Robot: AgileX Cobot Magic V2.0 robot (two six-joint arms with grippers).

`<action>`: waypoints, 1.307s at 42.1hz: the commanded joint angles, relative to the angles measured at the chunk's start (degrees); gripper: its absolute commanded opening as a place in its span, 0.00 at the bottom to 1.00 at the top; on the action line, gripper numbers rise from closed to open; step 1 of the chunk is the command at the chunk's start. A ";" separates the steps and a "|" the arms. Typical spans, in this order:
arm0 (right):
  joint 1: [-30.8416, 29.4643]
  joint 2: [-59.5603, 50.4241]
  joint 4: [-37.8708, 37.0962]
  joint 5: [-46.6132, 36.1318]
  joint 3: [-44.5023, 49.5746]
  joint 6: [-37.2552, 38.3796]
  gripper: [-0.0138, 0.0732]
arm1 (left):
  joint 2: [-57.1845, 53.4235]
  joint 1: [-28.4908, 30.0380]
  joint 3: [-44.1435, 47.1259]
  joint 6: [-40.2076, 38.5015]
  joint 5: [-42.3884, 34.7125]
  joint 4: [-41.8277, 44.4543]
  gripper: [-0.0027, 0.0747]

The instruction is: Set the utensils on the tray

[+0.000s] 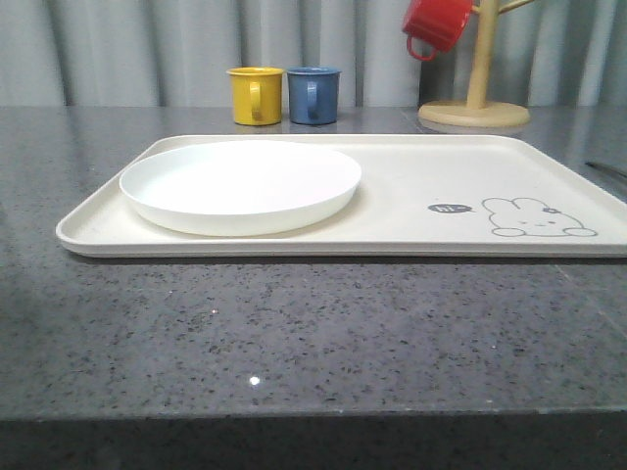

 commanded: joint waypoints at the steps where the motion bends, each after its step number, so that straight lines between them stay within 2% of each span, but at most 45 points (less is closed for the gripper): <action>1: -0.20 0.33 -0.82 -4.34 -1.74 -0.35 0.73 | -0.11 -0.43 -1.46 -0.62 -3.54 -0.21 0.58; 40: -0.18 0.57 -0.82 -5.57 -2.27 -0.35 0.73 | -0.11 -0.43 -1.46 -0.62 -3.65 -0.21 0.58; 47: -0.18 5.01 -0.82 0.07 -8.06 -0.35 0.73 | -0.11 -0.43 -1.46 -0.62 -3.65 -0.21 0.58; 55: -0.18 14.92 -0.82 11.50 -17.18 -0.35 0.71 | -0.11 -0.43 -1.46 -0.62 -3.65 -0.21 0.58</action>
